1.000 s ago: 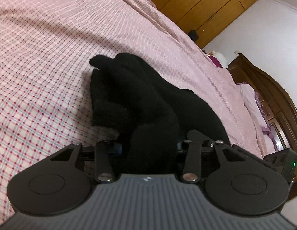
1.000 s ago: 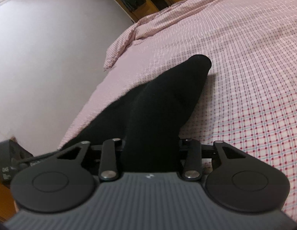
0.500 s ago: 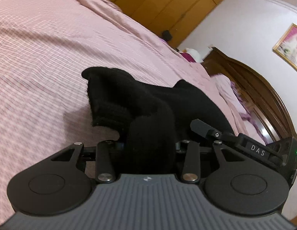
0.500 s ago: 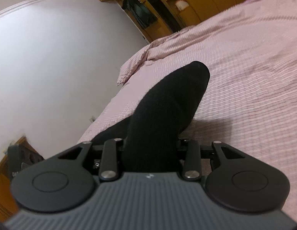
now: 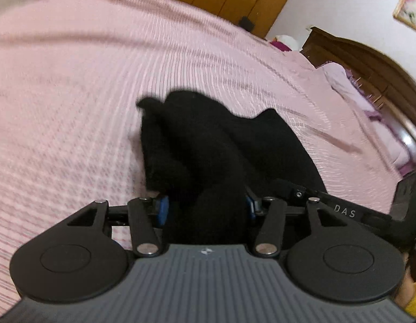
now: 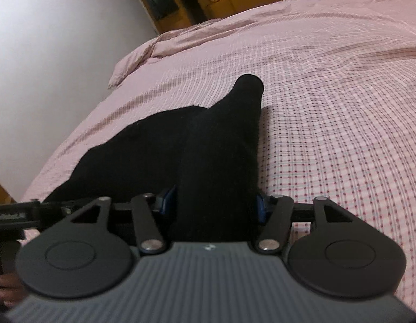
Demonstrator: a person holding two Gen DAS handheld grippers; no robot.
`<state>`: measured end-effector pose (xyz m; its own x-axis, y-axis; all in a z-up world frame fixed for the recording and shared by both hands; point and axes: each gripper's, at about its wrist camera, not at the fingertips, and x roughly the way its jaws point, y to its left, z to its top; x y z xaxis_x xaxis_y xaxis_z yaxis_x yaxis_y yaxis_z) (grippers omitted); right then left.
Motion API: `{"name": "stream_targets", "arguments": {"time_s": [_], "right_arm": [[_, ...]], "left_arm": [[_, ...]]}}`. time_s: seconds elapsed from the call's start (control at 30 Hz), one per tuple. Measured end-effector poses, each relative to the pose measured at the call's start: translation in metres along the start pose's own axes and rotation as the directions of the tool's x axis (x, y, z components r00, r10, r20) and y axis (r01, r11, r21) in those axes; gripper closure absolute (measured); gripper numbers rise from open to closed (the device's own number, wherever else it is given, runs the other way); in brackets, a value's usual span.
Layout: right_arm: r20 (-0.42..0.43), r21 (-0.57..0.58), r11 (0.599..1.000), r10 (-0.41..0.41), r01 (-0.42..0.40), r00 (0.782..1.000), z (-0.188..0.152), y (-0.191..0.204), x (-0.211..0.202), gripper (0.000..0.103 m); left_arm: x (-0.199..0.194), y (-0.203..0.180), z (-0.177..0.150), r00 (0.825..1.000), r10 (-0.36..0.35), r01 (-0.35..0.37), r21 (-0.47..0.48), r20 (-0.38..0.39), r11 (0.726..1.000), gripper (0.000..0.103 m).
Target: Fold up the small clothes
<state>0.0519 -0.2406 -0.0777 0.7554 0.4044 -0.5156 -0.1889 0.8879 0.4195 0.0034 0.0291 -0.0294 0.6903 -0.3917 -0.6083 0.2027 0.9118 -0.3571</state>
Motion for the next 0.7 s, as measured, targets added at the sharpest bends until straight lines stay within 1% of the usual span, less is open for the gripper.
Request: {"name": "stream_targets", "arguments": {"time_s": [0.07,0.13,0.17,0.27,0.3,0.37,0.43,0.5,0.6,0.7], "right_arm": [[0.011,0.000,1.000,-0.020,0.020,1.000,0.002,0.005,-0.006,0.044],[0.035,-0.008,0.999,-0.043,0.043,0.998,0.002,0.008,-0.016,0.044],[0.054,-0.013,0.998,-0.054,0.055,0.997,0.003,0.009,-0.021,0.044],[0.131,-0.029,0.995,-0.089,0.093,0.987,0.000,0.010,-0.040,0.044],[0.140,-0.031,0.994,-0.103,0.109,0.985,-0.001,0.009,-0.043,0.044],[0.117,-0.039,0.991,-0.121,0.126,0.986,-0.007,0.007,-0.041,0.044],[0.086,-0.041,0.990,-0.127,0.131,0.988,-0.014,0.002,-0.031,0.044],[0.076,-0.023,0.993,-0.112,0.114,0.991,-0.018,-0.003,-0.022,0.044],[0.071,0.017,0.995,-0.098,0.097,0.993,-0.017,-0.001,-0.025,0.044],[0.086,-0.006,0.995,-0.094,0.095,0.992,-0.015,0.009,-0.038,0.044]], "left_arm": [[-0.009,-0.005,0.003,0.998,0.032,-0.034,0.040,0.045,0.999,0.045],[-0.012,-0.006,0.005,0.996,0.056,-0.058,0.040,0.067,0.997,0.045],[-0.010,-0.003,0.008,0.995,0.071,-0.074,0.035,0.066,0.997,0.045],[-0.007,0.003,0.004,0.990,0.141,-0.141,0.011,0.023,0.990,0.045],[-0.005,0.006,0.002,0.988,0.156,-0.156,0.006,0.011,0.988,0.043],[0.000,0.008,-0.001,0.984,0.178,-0.178,0.007,-0.005,0.984,0.039],[0.002,0.009,-0.002,0.982,0.191,-0.191,0.015,-0.009,0.982,0.035],[0.001,0.008,-0.003,0.979,0.204,-0.204,0.020,-0.010,0.979,0.034],[-0.009,0.003,-0.004,0.977,0.215,-0.215,0.017,-0.009,0.977,0.033],[-0.022,-0.004,-0.004,0.973,0.230,-0.230,0.037,-0.009,0.972,0.033]]}}
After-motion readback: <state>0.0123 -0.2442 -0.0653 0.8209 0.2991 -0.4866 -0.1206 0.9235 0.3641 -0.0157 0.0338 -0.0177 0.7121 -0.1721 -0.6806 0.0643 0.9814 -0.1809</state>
